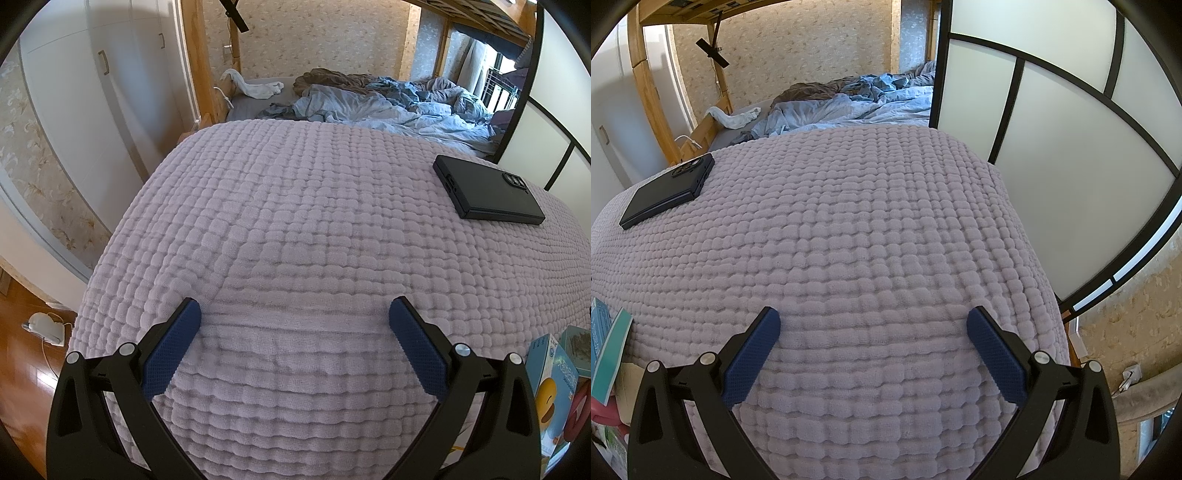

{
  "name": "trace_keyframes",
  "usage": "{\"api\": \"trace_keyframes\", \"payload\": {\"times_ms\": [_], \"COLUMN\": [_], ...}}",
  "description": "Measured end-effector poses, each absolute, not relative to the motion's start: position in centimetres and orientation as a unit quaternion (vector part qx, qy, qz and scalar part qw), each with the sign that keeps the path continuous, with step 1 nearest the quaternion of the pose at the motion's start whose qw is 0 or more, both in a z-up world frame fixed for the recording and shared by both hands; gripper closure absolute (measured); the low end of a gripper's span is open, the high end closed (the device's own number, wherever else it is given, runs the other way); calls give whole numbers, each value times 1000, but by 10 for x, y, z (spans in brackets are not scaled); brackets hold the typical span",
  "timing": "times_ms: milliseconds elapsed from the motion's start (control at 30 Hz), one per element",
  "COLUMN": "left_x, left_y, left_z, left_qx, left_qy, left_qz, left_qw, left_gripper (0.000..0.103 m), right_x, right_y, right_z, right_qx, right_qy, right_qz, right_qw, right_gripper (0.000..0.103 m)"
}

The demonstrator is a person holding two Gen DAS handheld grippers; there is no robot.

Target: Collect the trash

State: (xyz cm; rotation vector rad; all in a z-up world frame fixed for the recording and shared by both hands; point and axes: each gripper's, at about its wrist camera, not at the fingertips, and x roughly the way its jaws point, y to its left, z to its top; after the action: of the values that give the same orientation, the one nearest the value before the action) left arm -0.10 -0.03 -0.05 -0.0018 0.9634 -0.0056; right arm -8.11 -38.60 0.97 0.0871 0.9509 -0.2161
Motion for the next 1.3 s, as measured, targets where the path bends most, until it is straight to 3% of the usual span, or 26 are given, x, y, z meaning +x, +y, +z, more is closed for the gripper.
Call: {"api": "trace_keyframes", "payload": {"times_ms": [1300], "left_x": [4], "left_y": [2], "left_z": [-1], "left_qx": [4], "left_qy": [462], "left_qz": [-9], "left_qw": [887], "left_gripper": [1], "right_x": [-82], "right_y": [-379], "right_z": [10], "right_qx": [45], "right_qy": [455], "right_qz": [-108], "right_qw": [883], "right_gripper": [4]}}
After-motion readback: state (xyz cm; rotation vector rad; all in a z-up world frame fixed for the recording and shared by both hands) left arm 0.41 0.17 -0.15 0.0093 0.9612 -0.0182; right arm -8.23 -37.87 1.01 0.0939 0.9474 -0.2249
